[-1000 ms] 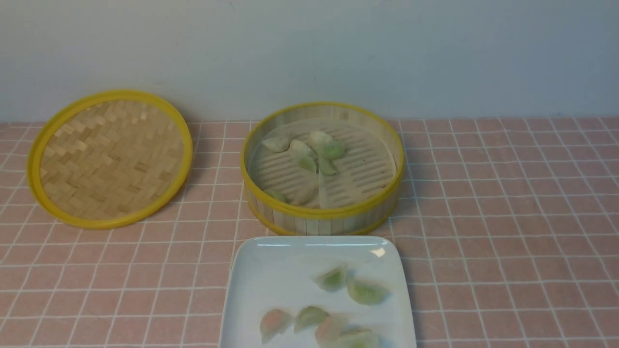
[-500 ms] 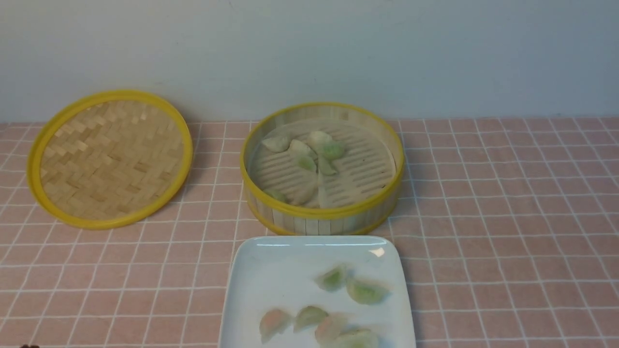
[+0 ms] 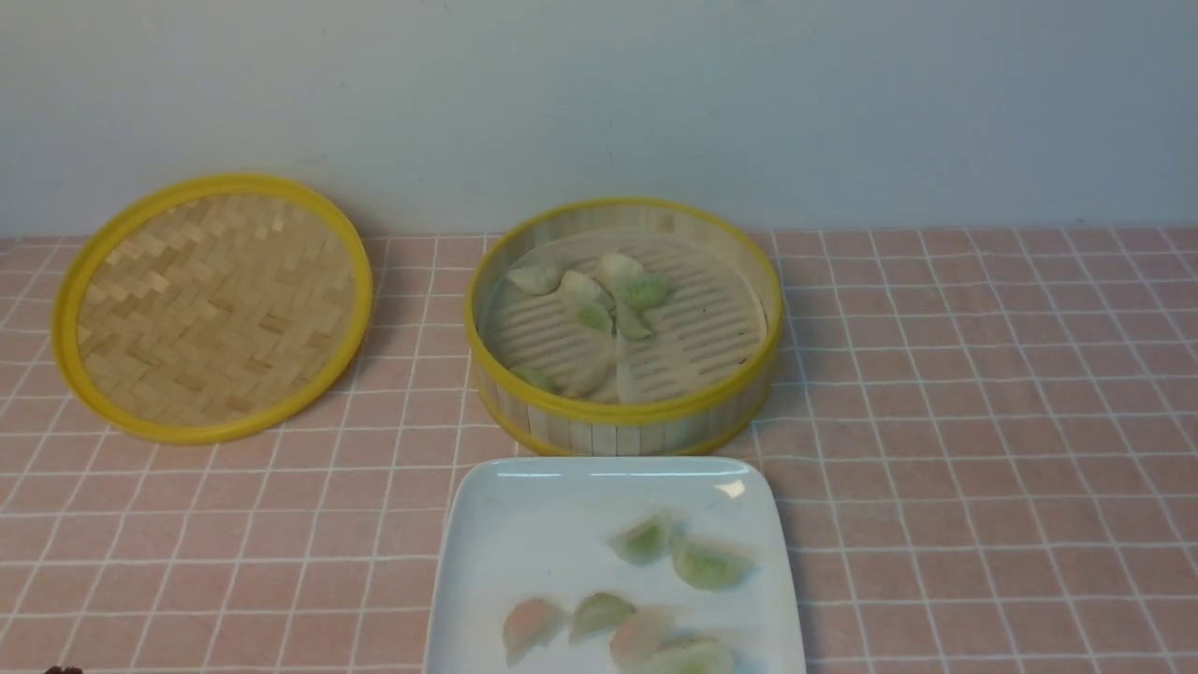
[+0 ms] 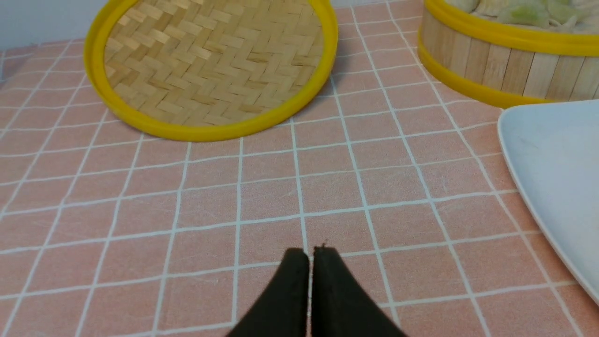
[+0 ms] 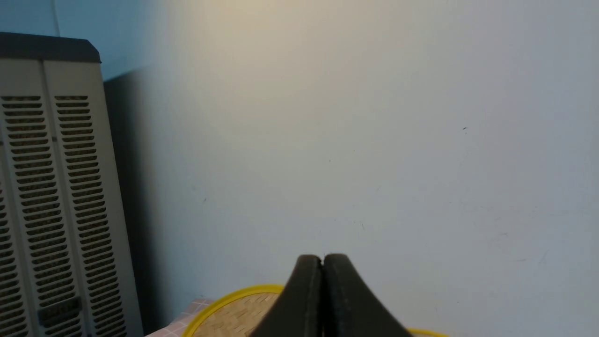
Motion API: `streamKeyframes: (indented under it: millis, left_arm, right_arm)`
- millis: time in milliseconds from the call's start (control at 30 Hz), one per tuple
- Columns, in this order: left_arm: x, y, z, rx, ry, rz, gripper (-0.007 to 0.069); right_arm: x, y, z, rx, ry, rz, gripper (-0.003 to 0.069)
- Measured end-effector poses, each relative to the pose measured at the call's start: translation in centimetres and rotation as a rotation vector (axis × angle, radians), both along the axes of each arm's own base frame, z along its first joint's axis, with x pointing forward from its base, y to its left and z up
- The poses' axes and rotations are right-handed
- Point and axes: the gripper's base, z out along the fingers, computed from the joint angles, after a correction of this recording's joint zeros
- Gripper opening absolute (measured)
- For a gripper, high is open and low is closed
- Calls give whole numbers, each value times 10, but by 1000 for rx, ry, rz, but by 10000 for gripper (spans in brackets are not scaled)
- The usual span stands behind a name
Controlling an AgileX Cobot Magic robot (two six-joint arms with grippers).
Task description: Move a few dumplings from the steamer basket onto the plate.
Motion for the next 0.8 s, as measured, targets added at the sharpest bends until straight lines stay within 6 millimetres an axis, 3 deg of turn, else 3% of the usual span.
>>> streamKeyframes:
  millis: [800]
  left_arm:
    - [0,0,0,0,0,0,-6]
  right_arm:
    - [-3,4,-1,5,22,61,-13]
